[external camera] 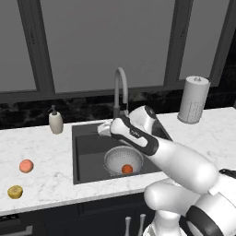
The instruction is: Put the colander in the sink, put the orange, peach, kiwi in the colander, and turn on the sink faucet and pour water over the colander.
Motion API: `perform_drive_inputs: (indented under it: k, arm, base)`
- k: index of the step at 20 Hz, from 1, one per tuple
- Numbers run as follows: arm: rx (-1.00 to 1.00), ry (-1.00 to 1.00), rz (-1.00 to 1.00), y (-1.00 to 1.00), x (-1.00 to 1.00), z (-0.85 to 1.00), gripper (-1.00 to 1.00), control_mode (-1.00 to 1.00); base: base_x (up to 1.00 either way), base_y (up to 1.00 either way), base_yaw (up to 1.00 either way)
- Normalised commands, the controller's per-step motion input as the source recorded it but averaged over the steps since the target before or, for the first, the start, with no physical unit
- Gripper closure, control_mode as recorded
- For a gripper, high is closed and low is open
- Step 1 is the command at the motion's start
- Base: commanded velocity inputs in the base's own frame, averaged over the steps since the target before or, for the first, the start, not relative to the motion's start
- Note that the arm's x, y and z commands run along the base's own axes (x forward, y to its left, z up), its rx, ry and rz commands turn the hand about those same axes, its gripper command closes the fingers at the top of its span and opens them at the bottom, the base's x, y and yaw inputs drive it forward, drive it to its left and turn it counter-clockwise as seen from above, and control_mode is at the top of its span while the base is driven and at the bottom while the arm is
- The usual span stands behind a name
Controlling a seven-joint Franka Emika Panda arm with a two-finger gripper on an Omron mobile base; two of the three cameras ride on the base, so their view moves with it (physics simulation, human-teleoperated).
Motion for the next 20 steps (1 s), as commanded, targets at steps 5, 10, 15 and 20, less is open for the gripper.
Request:
perform_drive_inputs:
  k: [5, 10, 15, 20]
  arm:
    - [-0.01, 0.04, 0.09, 1.0, -0.23, 0.51, -1.0, -1.0]
    - [-0.09, 0.0, 0.02, 1.0, -0.52, 0.02, -1.0, -1.0]
    - [-0.07, 0.0, 0.0, 0.89, -0.54, -0.02, -1.0, -1.0]
    - [-0.08, 0.0, 0.0, 0.79, -0.32, 0.0, -1.0, -1.0]
  base:
    - [0.0, 0.0, 0.0]
    - [0.0, 0.0, 0.0]
    - [0.0, 0.0, 0.0]
    - [0.0, 0.0, 0.0]
